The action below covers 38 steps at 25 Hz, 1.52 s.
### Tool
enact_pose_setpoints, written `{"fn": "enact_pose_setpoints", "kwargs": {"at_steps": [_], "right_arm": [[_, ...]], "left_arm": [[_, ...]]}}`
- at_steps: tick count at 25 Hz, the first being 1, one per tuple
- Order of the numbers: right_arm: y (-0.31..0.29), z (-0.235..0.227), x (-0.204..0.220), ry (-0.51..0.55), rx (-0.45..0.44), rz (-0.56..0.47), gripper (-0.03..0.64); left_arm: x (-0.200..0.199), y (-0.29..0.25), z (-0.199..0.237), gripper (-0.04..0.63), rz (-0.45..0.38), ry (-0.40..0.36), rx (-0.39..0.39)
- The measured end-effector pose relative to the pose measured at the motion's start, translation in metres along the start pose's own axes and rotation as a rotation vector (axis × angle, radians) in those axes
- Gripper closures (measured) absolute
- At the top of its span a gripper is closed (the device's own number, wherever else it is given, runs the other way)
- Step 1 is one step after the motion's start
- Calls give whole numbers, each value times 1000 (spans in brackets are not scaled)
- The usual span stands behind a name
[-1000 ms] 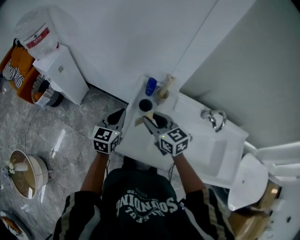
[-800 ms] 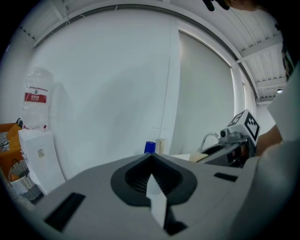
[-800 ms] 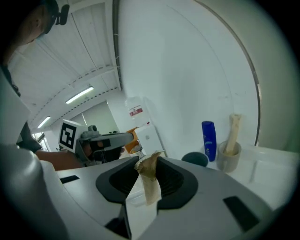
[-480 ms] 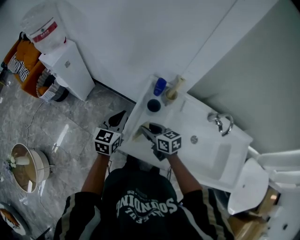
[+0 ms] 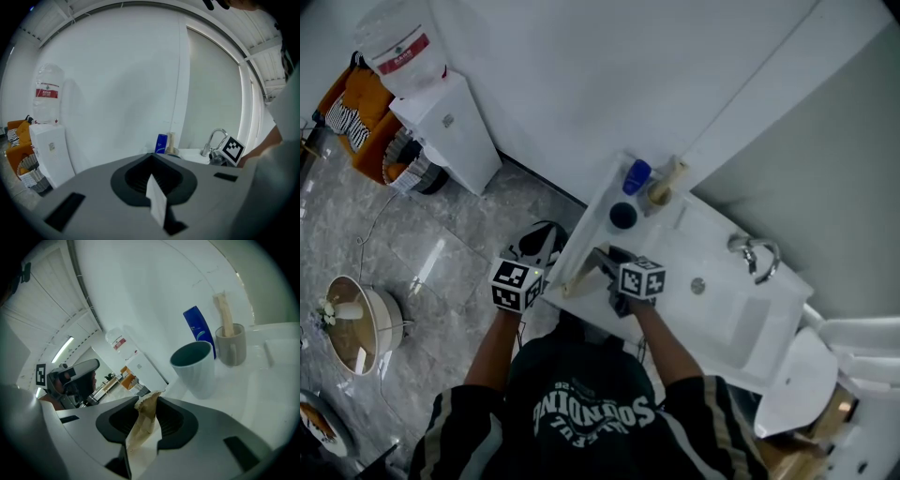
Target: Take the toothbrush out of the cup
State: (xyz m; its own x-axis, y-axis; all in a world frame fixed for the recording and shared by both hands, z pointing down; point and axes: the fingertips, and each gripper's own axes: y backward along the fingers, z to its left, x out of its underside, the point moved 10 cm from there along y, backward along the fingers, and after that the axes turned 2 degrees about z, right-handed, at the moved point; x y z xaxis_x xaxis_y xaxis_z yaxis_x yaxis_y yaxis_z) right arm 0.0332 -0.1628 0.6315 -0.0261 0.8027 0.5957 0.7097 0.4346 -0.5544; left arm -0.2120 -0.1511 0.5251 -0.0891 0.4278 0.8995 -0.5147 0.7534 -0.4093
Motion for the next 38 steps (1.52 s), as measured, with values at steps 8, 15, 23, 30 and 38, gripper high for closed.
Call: {"fn": "enact_pose_setpoints", "kwargs": {"at_steps": [8, 15, 23, 30, 38], "right_arm": [[-30, -12, 2, 31, 111, 54, 490], [-48, -29, 5, 35, 188, 123, 396], [-38, -34, 4, 65, 246, 97, 364], [-22, -30, 3, 55, 216, 43, 359], [-3, -18, -1, 97, 224, -6, 359]], "left_arm": [[3, -6, 12, 597, 21, 9, -8], [3, -11, 20, 597, 35, 11, -14], [1, -15, 18, 597, 39, 1, -2], [-2, -17, 5, 597, 36, -18, 24], [-11, -20, -13, 597, 19, -41, 46]]}}
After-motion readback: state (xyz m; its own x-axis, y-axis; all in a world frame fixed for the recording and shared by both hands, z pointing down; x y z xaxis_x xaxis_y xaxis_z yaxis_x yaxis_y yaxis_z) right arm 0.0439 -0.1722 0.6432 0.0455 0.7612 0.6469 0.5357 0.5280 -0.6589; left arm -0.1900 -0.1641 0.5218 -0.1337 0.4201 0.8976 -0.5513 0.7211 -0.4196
